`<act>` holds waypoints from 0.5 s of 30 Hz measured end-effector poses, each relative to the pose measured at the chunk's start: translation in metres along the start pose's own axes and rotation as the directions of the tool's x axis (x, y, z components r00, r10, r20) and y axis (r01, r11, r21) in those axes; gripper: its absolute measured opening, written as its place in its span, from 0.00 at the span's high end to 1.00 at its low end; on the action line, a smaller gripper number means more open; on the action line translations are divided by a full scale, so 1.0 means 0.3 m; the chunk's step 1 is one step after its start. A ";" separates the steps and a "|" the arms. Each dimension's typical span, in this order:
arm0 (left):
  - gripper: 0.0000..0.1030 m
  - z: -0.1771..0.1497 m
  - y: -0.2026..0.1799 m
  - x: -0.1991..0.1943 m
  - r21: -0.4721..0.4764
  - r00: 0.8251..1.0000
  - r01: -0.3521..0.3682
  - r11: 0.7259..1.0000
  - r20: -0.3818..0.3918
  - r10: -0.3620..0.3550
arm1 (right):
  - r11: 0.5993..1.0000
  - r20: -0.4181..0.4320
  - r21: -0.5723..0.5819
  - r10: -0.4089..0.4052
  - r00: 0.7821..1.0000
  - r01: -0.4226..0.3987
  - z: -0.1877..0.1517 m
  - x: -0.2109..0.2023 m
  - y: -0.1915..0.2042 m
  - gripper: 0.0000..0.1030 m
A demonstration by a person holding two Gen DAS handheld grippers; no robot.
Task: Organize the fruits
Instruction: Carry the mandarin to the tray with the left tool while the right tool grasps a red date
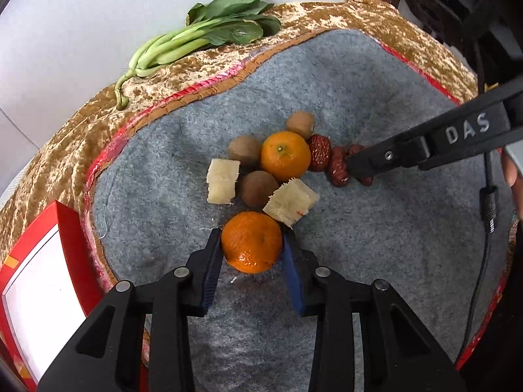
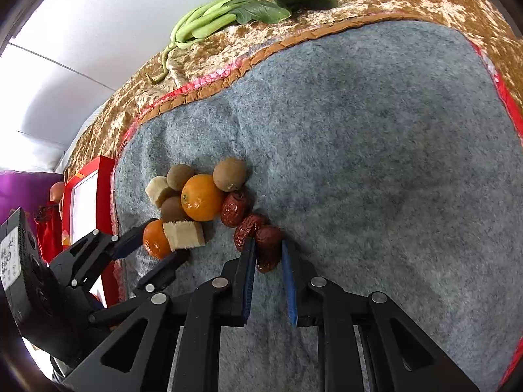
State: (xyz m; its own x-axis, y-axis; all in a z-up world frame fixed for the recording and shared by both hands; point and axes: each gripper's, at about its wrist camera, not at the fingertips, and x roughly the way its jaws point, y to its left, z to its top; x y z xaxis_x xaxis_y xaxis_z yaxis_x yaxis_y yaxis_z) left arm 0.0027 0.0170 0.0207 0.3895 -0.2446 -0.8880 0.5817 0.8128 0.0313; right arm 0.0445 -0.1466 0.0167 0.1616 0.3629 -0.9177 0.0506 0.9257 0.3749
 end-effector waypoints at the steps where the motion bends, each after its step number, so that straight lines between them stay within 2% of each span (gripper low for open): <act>1: 0.68 0.000 0.002 -0.002 -0.004 1.000 0.003 1.000 0.002 -0.003 | 1.000 0.000 -0.003 -0.001 1.000 0.001 0.000 0.000 0.001 0.84; 7: 0.69 -0.021 0.009 -0.044 -0.024 0.999 -0.013 1.000 0.031 0.014 | 1.000 0.019 -0.003 0.020 1.000 -0.020 -0.003 -0.017 0.006 0.85; 11: 0.69 -0.050 0.014 -0.111 -0.052 0.998 -0.015 0.999 0.058 0.018 | 0.999 0.041 -0.019 0.044 0.998 -0.043 -0.018 -0.063 0.017 0.85; 15: 0.69 -0.098 0.017 -0.203 -0.106 0.994 -0.044 0.993 0.090 0.054 | 0.995 0.069 -0.068 0.084 0.994 -0.079 -0.035 -0.103 0.060 0.85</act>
State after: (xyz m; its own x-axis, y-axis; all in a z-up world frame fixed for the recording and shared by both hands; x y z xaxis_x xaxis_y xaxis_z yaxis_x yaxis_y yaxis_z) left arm -0.0392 0.0517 0.0615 0.4830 -0.2469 -0.8401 0.4846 0.8745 0.0215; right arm 0.0301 -0.1401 0.0505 0.2333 0.4308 -0.8717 -0.0298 0.8992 0.4365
